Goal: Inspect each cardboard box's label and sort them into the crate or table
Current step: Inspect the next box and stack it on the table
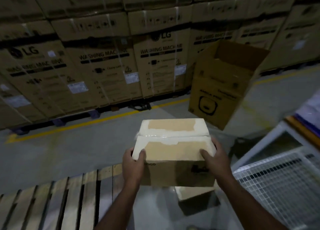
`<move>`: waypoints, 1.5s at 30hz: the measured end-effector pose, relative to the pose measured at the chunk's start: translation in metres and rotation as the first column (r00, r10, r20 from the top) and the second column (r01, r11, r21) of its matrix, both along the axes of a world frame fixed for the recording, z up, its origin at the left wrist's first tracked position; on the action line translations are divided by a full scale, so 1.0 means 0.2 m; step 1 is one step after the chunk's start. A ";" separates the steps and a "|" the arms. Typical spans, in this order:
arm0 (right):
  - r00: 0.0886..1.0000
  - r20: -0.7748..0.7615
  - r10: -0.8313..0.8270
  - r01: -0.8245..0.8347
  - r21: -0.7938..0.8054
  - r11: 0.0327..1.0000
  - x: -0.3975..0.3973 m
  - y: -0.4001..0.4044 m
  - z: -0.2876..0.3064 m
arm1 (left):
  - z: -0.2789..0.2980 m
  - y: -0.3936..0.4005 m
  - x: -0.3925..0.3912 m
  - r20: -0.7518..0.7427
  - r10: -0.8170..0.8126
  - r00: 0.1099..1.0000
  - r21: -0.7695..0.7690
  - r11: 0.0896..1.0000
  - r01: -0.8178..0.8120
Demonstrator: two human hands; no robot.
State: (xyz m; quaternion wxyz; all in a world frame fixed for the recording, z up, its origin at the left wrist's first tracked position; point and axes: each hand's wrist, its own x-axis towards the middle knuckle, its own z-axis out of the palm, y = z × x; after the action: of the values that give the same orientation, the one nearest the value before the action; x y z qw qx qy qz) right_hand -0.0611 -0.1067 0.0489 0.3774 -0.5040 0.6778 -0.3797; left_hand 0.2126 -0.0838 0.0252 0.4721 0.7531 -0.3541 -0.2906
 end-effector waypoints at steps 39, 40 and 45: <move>0.472 0.274 -0.838 0.864 -0.335 0.377 -1.95 2.44 0.66 | 0.76 1.09 -2.57 0.042 -0.922 0.385 -0.305 0.355 0.884; 0.467 0.259 -0.845 0.865 -0.335 0.375 -1.97 2.43 0.65 | 0.76 1.07 -2.60 0.057 -0.929 0.365 -0.283 0.336 0.899; 0.454 0.155 -0.877 0.864 -0.318 0.391 -2.13 2.33 0.62 | 0.75 0.94 -2.80 0.042 -0.966 0.254 -0.260 0.234 0.937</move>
State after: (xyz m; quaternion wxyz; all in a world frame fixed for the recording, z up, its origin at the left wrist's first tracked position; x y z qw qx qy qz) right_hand -0.4862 0.3583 0.1737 0.0136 -0.1409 0.7674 -0.6253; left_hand -0.3471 0.1043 0.1761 0.3036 0.3009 -0.7387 -0.5212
